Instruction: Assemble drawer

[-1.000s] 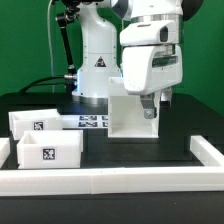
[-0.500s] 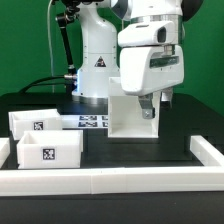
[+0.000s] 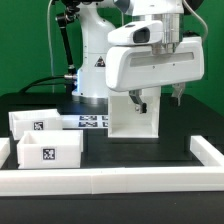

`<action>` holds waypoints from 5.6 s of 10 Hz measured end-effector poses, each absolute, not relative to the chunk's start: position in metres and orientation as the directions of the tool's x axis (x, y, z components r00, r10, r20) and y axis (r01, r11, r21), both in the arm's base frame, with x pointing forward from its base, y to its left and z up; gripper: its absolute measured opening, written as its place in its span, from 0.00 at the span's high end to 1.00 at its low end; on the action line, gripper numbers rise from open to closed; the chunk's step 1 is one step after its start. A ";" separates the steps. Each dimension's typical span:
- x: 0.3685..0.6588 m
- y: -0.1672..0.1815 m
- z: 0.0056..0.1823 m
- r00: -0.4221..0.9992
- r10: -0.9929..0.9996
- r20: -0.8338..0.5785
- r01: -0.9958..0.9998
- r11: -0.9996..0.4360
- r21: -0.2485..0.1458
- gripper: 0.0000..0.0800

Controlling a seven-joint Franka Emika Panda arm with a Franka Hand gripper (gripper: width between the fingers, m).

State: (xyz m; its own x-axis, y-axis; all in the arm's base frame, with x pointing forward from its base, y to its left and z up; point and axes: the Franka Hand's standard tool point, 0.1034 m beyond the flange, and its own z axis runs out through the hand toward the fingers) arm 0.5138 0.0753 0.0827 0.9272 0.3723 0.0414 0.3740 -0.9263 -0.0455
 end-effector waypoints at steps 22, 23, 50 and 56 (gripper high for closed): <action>0.381 0.105 0.121 0.991 -0.133 0.033 -0.133 -0.991 -0.017 0.19; 0.381 0.106 0.114 0.990 -0.136 0.035 -0.135 -0.991 -0.023 0.19; 0.515 0.105 0.102 0.964 0.024 0.264 0.050 -0.994 -0.093 0.95; 0.527 0.107 0.101 0.962 0.011 0.274 0.041 -0.994 -0.102 0.95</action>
Offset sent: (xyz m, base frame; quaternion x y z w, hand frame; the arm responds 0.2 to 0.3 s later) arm -0.0411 -0.0039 0.0171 -0.0391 -0.0261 0.2552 0.9657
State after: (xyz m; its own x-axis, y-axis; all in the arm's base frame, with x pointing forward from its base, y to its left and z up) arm 0.5273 0.1071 0.1009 0.9618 0.0112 0.2736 0.0405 -0.9940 -0.1017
